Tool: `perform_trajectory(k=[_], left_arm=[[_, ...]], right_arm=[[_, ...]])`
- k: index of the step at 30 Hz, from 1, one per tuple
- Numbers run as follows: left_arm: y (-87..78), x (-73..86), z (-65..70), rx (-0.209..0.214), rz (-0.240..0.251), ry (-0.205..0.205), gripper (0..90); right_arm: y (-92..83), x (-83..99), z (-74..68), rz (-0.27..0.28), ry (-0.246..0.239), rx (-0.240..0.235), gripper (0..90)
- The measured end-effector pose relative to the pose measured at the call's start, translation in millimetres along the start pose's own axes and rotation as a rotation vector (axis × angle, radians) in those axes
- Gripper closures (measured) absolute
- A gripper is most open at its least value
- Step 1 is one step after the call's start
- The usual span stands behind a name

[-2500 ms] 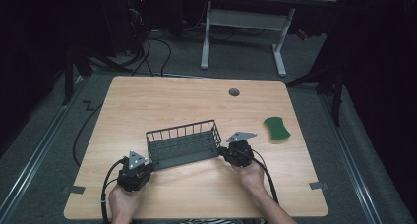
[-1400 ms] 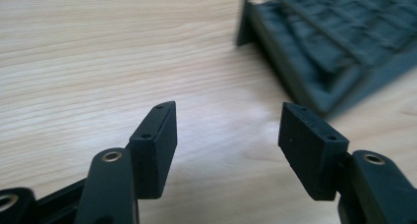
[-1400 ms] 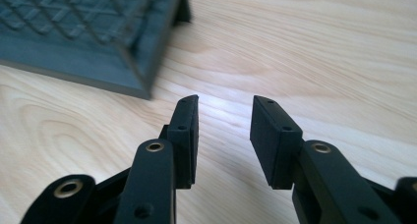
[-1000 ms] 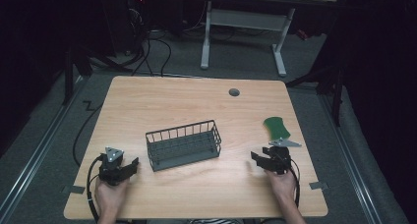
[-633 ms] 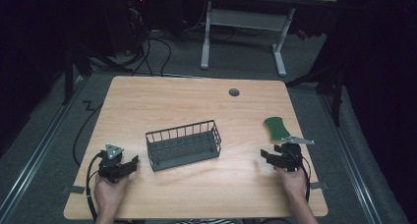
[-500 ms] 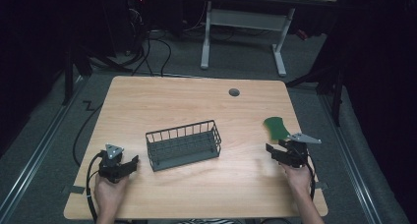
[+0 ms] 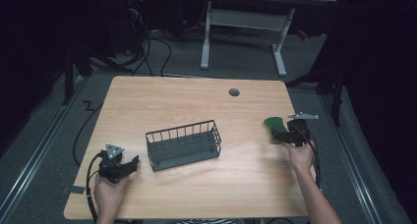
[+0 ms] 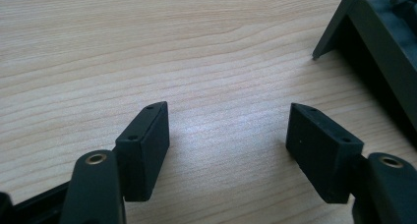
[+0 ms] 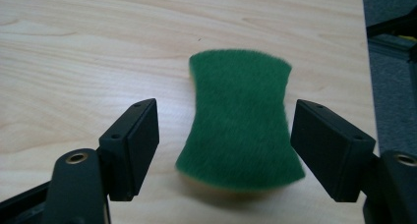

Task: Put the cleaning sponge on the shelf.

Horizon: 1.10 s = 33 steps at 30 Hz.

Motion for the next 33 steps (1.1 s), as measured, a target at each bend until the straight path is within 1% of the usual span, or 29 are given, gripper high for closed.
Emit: perform_trajectory(k=[2, 3, 5, 6, 8, 9, 10, 12, 14, 18, 21, 22, 25, 28, 32, 33], left_arm=[[0.0, 0.0, 0.0, 0.000, 0.000, 0.000, 33.4], [0.0, -0.1, 0.1, -0.002, 0.000, -0.001, 33.4], [0.0, -0.1, 0.1, -0.002, 0.000, -0.001, 33.4], [0.0, -0.1, 0.0, -0.002, 0.000, -0.001, 33.4], [0.0, -0.1, 0.0, -0.002, 0.000, -0.001, 33.4], [0.0, 0.0, 0.1, -0.002, 0.000, -0.001, 33.4], [0.0, 0.0, 0.1, -0.002, 0.000, -0.001, 33.4], [0.0, -0.1, 0.0, -0.002, 0.000, -0.001, 33.4], [0.1, -0.1, 0.2, -0.003, 0.000, -0.004, 33.4], [0.2, -0.1, 0.2, -0.004, 0.000, -0.005, 33.4], [0.2, -0.1, 0.2, -0.004, 0.000, -0.005, 33.4], [0.2, -0.1, 0.2, -0.004, 0.000, -0.005, 33.4], [0.2, -0.1, 0.2, -0.004, 0.001, -0.005, 33.4], [0.2, -0.1, 0.2, -0.004, 0.001, -0.005, 33.4], [0.2, -0.1, 0.2, -0.004, 0.000, -0.005, 33.4], [0.2, -0.1, 0.2, -0.004, 0.000, -0.005, 33.4]], right_arm=[[3.2, -3.3, 1.4, -0.008, -0.002, 0.005, 26.3], [9.3, -6.8, 3.2, -0.037, -0.006, 0.003, 24.9], [12.0, -8.1, 3.7, -0.039, -0.008, 0.009, 25.0], [17.9, -7.7, 4.9, -0.059, -0.013, 0.017, 24.8], [23.8, -4.9, 5.5, -0.100, -0.017, 0.022, 23.8], [26.3, -3.6, 6.6, -0.115, -0.010, 0.017, 23.7], [26.3, -3.6, 6.6, -0.115, -0.010, 0.017, 23.7], [30.8, -3.9, 9.1, -0.121, 0.017, 0.013, 23.6], [32.5, -4.4, 8.5, -0.125, 0.016, 0.005, 23.6], [38.9, -3.1, 8.6, -0.135, 0.021, 0.005, 23.6], [43.1, -0.5, 9.0, -0.149, 0.033, 0.002, 23.7], [46.1, 1.6, 8.6, -0.162, 0.034, 0.000, 23.7], [47.7, 1.8, 8.2, -0.162, 0.035, 0.004, 24.0], [47.4, 1.6, 9.2, -0.161, 0.033, 0.010, 29.3], [46.5, 1.8, 10.4, -0.161, 0.042, -0.006, 30.1], [46.5, 1.8, 10.6, -0.161, 0.036, -0.007, 30.2]])
Point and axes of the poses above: each handheld gripper's, and its own axes: y roughly forward along the jaws, x roughly out of its underside, z roughly to its right, the point moved 9 cm from there along y, roughly forward along the jaws, and after that the axes turned 3 degrees about -y, right-handed, at the moved point
